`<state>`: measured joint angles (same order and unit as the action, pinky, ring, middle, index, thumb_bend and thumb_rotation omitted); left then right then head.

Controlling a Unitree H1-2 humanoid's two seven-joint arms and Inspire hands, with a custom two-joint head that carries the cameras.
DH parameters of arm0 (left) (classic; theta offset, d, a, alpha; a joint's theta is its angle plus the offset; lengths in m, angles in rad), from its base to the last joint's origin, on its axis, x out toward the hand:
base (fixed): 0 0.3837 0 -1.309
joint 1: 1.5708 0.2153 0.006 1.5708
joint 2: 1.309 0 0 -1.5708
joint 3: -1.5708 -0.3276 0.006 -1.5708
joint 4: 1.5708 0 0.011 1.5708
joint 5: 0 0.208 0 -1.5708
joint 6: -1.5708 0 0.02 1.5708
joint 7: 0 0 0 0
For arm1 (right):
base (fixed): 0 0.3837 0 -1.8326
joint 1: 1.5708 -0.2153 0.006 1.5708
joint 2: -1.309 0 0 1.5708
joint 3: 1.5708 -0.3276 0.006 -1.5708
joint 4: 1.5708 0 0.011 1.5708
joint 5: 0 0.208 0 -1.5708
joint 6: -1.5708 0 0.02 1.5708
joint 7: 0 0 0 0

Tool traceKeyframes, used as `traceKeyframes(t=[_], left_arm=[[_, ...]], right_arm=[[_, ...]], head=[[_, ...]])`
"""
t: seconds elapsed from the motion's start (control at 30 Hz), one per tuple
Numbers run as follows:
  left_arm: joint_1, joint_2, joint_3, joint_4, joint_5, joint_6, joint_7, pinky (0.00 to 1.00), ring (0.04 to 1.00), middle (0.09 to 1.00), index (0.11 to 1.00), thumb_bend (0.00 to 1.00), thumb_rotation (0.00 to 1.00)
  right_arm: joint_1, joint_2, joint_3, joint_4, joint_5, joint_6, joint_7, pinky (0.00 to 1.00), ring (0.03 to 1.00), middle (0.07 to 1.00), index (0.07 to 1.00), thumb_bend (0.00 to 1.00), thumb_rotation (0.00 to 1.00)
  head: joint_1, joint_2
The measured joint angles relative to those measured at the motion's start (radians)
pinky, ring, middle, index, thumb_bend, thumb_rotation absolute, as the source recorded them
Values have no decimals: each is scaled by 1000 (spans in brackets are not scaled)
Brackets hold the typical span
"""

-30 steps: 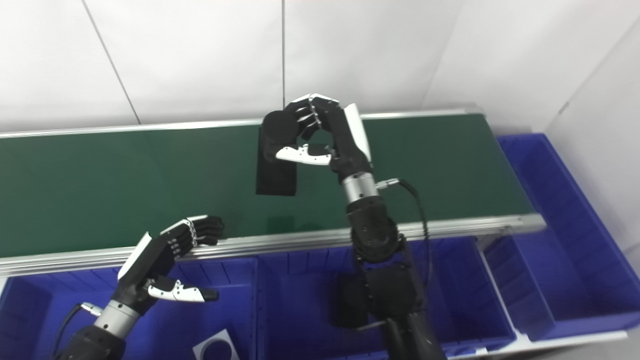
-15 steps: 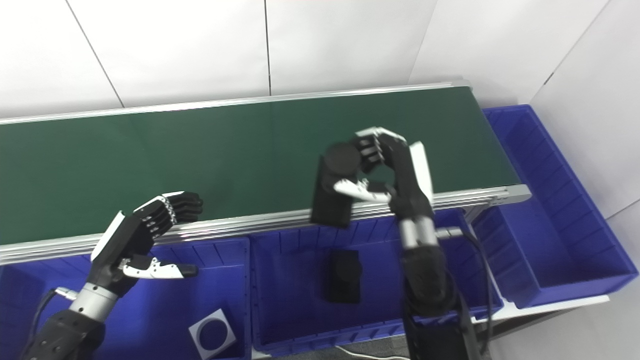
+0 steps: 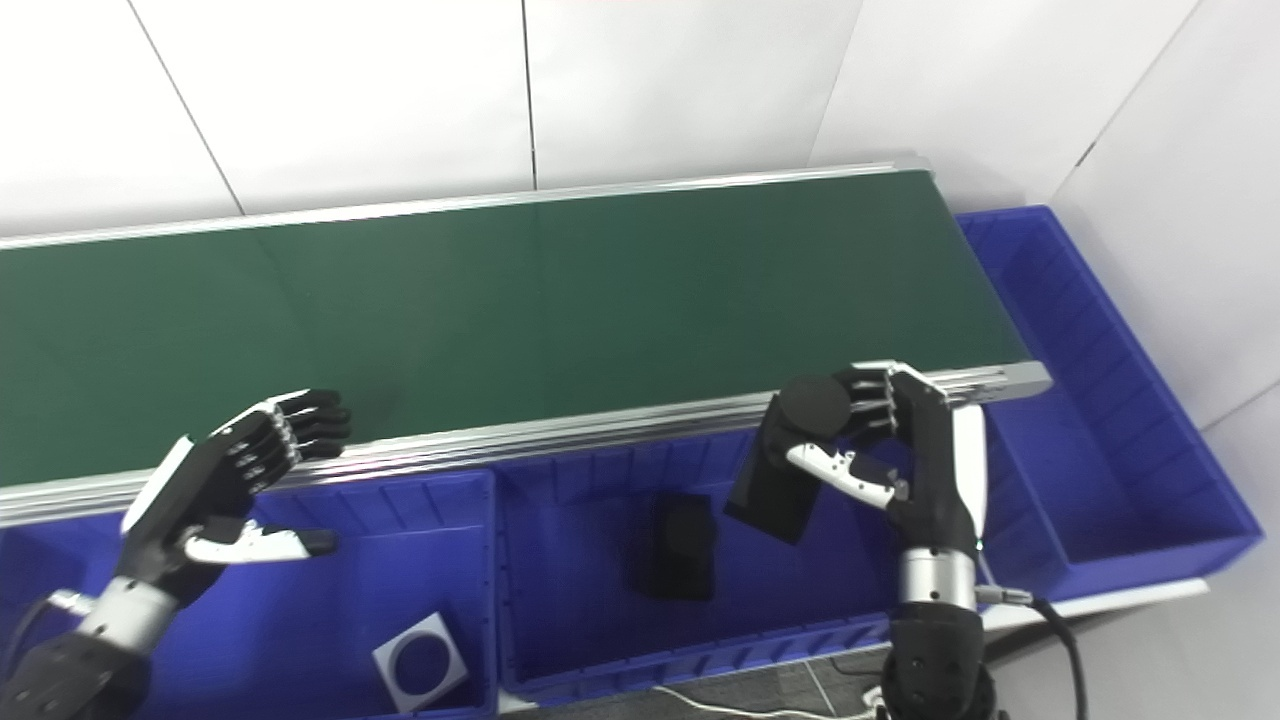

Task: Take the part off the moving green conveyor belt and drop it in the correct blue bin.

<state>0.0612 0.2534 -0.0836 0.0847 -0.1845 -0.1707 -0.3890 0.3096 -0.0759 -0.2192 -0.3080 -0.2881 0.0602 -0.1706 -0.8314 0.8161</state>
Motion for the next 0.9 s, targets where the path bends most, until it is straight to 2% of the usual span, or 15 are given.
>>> traceKeyframes(t=[0.1, 0.2, 0.37, 0.53, 0.9], left_arm=[[1, 1, 5, 4, 0, 5, 0, 719, 757, 758, 756, 938, 0], [1, 5, 10, 9, 0, 4, -6, 717, 761, 762, 757, 939, 0], [0, 7, 12, 25, 0, 3, -20, 716, 759, 760, 750, 944, 0], [1, 7, 14, 24, 0, -1, -20, 709, 752, 753, 743, 948, 0], [10, 6, 14, -9, -2, 3, -20, 700, 747, 753, 741, 945, 0]], right_arm=[[15, 4, -45, 54, 26, -13, -30, 348, 410, 493, 515, 517, 0], [30, 1, -81, 121, 59, -59, -50, 357, 417, 500, 506, 517, 0], [24, -1, -106, 193, 74, -84, -85, 363, 416, 510, 493, 518, 0], [13, -4, -105, 226, 62, -115, -99, 368, 419, 497, 506, 518, 0], [-11, -10, -103, 305, 9, -117, -138, 357, 422, 483, 509, 519, 0]], head=[[8, 3], [6, 5], [12, 2], [18, 5], [37, 6]])
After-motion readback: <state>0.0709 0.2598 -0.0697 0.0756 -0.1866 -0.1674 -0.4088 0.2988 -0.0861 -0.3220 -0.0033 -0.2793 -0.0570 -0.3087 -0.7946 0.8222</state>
